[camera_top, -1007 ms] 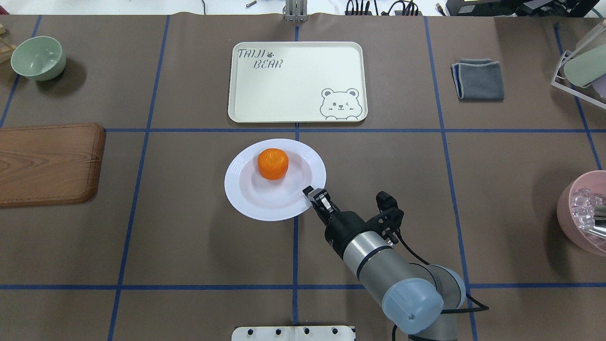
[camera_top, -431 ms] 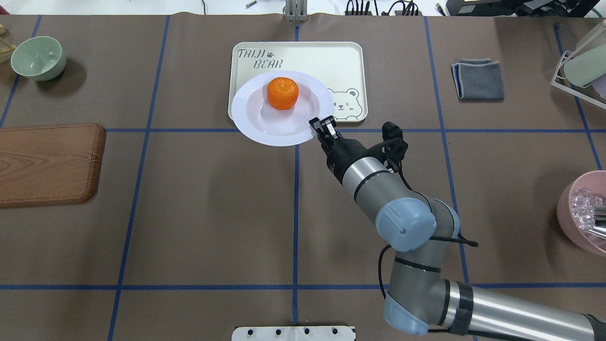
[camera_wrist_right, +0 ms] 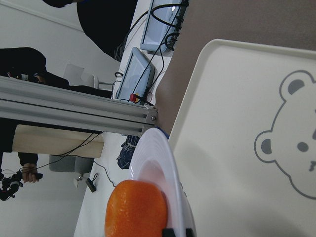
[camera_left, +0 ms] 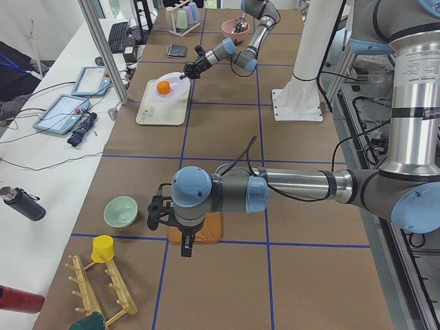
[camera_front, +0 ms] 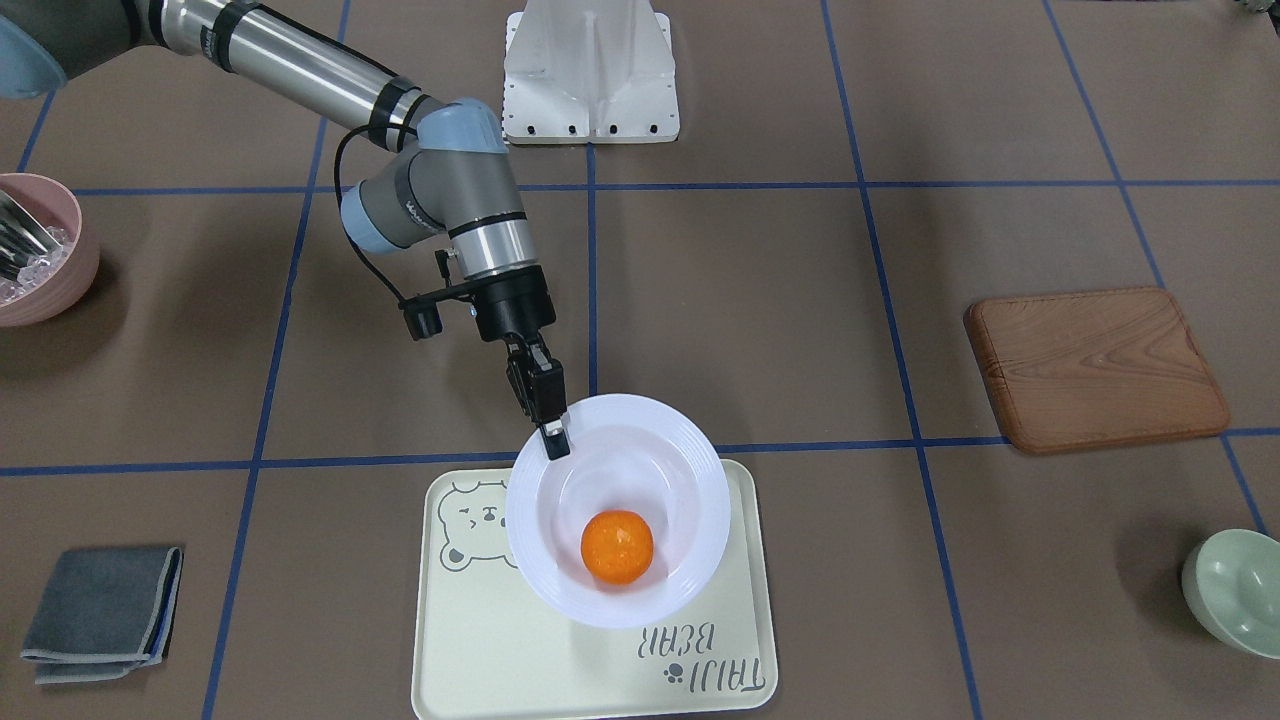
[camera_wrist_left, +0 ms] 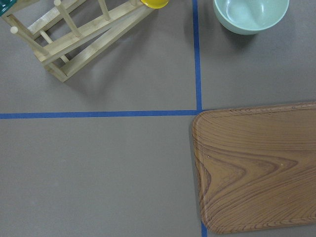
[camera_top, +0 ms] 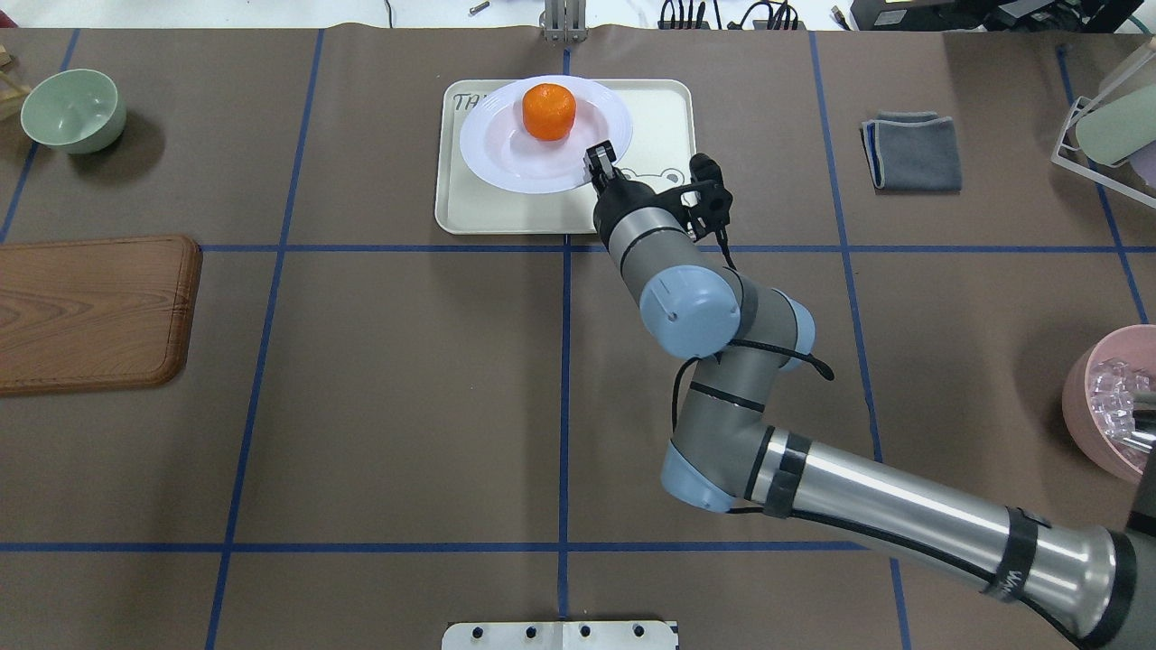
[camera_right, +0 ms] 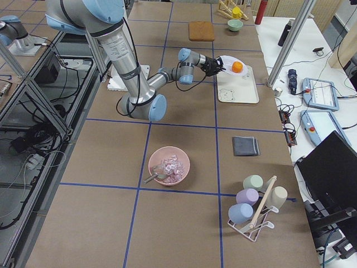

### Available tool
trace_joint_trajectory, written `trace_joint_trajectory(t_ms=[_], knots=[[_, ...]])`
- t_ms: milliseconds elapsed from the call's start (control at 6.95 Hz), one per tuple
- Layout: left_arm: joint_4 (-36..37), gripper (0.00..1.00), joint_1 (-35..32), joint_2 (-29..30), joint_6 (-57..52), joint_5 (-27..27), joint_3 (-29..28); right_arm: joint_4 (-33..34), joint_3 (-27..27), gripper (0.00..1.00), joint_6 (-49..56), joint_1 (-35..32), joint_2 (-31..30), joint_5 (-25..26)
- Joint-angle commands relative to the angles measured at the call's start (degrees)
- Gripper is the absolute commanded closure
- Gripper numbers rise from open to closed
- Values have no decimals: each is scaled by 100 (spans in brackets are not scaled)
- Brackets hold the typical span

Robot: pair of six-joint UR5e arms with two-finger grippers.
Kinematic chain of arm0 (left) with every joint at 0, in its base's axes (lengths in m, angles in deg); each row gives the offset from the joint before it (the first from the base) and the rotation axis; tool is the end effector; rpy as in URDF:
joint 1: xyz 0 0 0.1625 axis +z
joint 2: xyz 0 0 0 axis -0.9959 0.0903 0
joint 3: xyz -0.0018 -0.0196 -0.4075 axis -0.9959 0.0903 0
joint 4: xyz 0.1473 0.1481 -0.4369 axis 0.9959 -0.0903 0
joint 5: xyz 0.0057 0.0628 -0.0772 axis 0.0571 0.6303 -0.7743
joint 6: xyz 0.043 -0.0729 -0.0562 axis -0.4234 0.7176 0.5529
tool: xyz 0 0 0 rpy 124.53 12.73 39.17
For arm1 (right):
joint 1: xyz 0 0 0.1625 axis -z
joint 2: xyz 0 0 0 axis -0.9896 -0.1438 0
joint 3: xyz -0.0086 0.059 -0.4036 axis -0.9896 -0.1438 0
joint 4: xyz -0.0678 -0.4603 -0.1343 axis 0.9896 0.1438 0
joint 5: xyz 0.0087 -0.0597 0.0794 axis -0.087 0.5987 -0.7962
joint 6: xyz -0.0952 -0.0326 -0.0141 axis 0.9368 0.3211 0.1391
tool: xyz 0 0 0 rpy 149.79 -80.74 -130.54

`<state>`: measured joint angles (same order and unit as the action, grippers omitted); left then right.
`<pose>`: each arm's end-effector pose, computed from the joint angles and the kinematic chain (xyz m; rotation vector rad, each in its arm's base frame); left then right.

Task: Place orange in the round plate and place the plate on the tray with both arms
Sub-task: 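Slide the plate with the orange farther away onto the bear tray with the right gripper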

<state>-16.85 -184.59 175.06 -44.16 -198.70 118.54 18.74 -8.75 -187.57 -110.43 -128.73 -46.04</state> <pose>-0.1506 -0.5325 0.6087 0.1419 0.8226 -0.0345 -0.6172 -0.5490 0.1826 0.3600 -1.4623 1.3323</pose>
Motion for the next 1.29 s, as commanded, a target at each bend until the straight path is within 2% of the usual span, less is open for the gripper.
trace_joint_trajectory(t_ms=[0,144,288,431,575,719,863,1007,1150], knots=[[-1,2,10,-2,1,8,15,282,-1139,100,-247,-241,817,-184],[-1,2,10,7,1,0,32,282,-1519,100,-291,-302,932,-184],[-1,2,10,7,1,0,58,282,-1653,100,-300,-303,933,-193],[-1,2,10,16,1,8,59,299,-1785,90,-292,-294,933,-228],[-1,2,10,42,10,9,59,299,-1760,78,-231,-286,933,-315],[-1,2,10,59,10,17,50,308,-1655,33,14,-277,899,-446],[-1,2,10,68,10,17,50,308,-1237,0,738,-216,724,-509],[8,2,19,60,10,9,41,299,-684,0,1416,-241,331,-918],[8,2,10,42,10,9,32,404,-357,0,2214,-407,75,-1531]])
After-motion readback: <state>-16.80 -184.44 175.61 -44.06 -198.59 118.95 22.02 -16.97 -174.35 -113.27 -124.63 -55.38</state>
